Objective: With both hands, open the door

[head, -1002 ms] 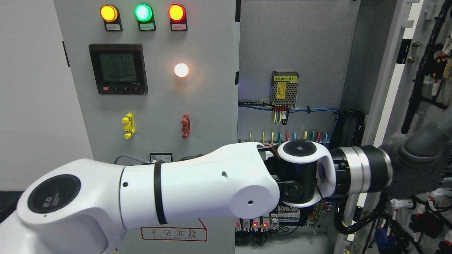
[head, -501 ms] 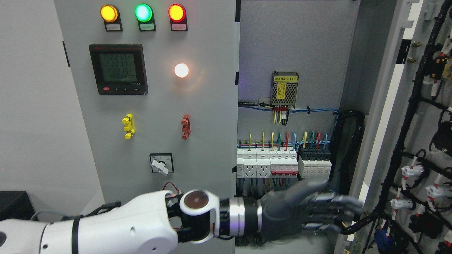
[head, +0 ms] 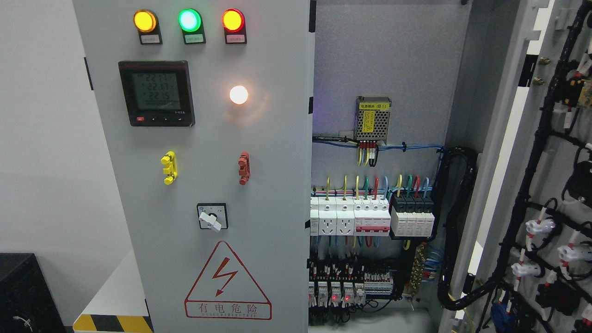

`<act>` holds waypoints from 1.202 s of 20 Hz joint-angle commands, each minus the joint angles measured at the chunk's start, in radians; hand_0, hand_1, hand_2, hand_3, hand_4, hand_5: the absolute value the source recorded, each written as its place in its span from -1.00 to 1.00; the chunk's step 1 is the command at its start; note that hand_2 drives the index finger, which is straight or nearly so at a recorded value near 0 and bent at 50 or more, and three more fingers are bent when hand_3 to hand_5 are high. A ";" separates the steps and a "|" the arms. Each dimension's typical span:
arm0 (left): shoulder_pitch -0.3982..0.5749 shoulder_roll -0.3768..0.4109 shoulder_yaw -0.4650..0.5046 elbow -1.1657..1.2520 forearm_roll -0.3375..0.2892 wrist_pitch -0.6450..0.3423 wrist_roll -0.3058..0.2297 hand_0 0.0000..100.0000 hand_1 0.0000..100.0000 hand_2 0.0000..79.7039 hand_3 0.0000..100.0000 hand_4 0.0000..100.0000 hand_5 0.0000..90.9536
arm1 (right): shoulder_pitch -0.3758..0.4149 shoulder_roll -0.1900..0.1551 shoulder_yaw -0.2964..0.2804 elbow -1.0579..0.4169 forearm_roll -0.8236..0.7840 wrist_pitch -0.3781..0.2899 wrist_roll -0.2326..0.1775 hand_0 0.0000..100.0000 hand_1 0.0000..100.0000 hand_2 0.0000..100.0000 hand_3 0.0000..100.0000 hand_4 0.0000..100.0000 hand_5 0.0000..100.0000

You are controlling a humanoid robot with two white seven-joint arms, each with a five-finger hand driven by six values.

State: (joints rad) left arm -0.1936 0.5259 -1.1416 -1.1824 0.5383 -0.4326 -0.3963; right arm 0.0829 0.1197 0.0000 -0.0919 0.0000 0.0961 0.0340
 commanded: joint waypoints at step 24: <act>0.286 -0.578 0.938 1.281 -0.271 0.255 0.312 -1.00 -1.00 -1.00 -1.00 -1.00 -1.00 | 0.213 -0.075 -0.003 -0.832 0.008 -0.004 0.000 -1.00 -1.00 -1.00 -1.00 -1.00 -1.00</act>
State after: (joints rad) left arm 0.0864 0.0581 -0.3537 -0.0392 0.2746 -0.1852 -0.0876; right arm 0.1422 0.1091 0.0001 -0.2040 0.0000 0.0926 0.0340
